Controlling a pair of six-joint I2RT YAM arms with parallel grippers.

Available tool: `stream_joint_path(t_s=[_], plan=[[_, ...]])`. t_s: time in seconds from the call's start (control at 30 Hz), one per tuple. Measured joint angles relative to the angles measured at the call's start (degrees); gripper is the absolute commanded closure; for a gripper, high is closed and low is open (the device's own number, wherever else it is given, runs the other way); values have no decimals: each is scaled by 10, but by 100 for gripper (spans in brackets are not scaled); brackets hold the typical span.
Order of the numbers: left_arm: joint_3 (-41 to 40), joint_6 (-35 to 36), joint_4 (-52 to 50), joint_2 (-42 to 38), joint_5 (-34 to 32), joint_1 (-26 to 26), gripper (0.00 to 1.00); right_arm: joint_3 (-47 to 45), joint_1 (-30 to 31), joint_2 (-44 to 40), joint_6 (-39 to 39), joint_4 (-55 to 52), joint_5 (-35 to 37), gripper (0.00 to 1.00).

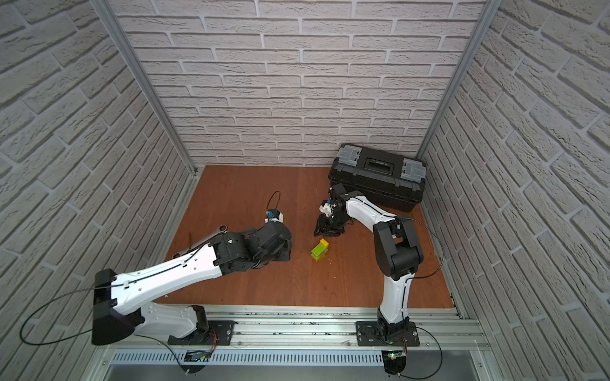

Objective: Assemble a carrot with lego
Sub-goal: Adjust the lego brick at the center of the board.

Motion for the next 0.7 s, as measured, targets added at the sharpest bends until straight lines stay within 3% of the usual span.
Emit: stream_joint_path(t_s=[0.53,0.7], plan=[[0,-11,0,0,0,1,100,-96,0,-26,48,30,65,61],[0,-10,0,0,1,6,100,-97,0,-46,54,31,86,46]])
